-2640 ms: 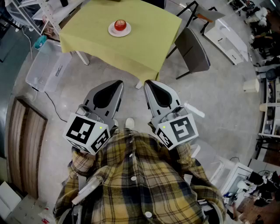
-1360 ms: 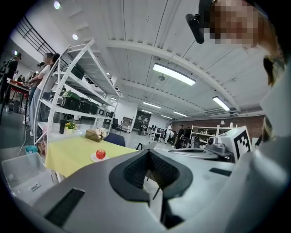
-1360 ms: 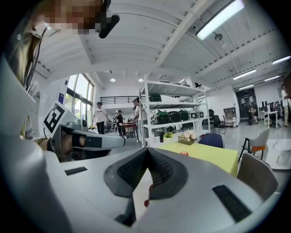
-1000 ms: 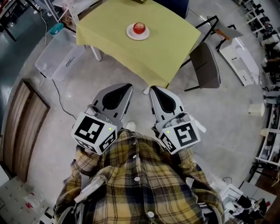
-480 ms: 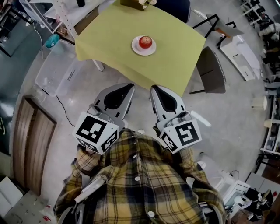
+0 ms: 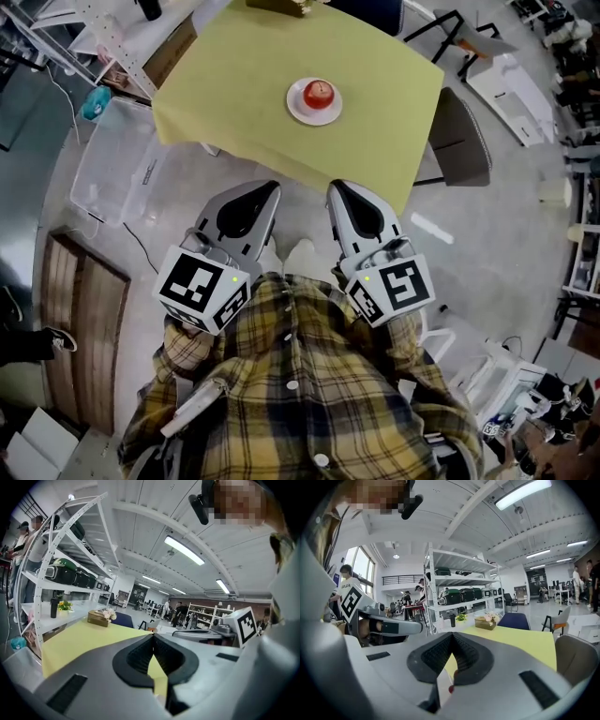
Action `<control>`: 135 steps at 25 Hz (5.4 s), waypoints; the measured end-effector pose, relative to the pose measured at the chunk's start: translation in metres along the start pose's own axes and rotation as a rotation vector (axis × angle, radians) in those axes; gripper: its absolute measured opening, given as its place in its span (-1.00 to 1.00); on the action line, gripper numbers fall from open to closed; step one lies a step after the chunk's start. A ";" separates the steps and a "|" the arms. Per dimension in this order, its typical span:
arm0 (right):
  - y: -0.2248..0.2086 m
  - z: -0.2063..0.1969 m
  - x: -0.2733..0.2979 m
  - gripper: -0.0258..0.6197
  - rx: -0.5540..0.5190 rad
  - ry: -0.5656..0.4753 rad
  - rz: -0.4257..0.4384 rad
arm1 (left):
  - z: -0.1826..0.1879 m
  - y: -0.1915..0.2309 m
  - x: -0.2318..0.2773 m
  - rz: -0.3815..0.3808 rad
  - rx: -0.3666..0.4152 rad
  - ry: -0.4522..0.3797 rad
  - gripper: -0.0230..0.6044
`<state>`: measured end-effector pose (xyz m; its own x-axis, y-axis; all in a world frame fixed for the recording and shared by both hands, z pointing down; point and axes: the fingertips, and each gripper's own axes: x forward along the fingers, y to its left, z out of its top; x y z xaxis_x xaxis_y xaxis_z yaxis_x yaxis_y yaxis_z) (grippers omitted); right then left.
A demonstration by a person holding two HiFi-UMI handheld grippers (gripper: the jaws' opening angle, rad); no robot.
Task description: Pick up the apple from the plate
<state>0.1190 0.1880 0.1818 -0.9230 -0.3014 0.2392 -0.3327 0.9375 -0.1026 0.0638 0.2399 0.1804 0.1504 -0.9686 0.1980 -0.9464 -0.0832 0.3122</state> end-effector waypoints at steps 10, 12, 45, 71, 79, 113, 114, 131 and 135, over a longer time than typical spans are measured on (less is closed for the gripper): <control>-0.053 -0.003 0.041 -0.93 0.025 0.017 -0.070 | -0.003 0.040 0.060 -0.028 -0.018 0.044 -0.90; -0.067 0.001 0.051 -0.93 0.024 0.019 -0.070 | 0.003 0.047 0.076 -0.030 -0.018 0.044 -0.90; -0.176 0.051 0.195 -0.93 0.082 0.011 -0.229 | 0.098 0.159 0.230 -0.228 0.052 0.061 -0.90; -0.186 -0.019 0.230 -0.93 0.267 0.130 -0.666 | 0.062 0.206 0.272 -0.584 0.120 0.282 -0.90; -0.194 -0.041 0.227 -0.93 0.263 0.121 -0.632 | 0.041 0.202 0.287 -0.540 0.108 0.292 -0.90; -0.209 -0.133 0.257 0.24 0.342 0.197 -0.476 | -0.026 0.221 0.298 -0.491 0.031 0.423 -0.90; -0.210 -0.136 0.258 0.25 0.335 0.206 -0.478 | -0.028 0.223 0.298 -0.489 0.030 0.426 -0.90; -0.215 -0.182 0.268 0.27 0.337 0.283 -0.487 | -0.049 0.232 0.303 -0.480 0.003 0.445 -0.90; -0.215 -0.190 0.272 0.27 0.340 0.301 -0.481 | -0.054 0.234 0.305 -0.482 -0.002 0.454 -0.90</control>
<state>-0.0234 -0.0621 0.4526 -0.5784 -0.5645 0.5889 -0.7822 0.5887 -0.2040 -0.0960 -0.0620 0.3643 0.6628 -0.6278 0.4080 -0.7426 -0.4817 0.4652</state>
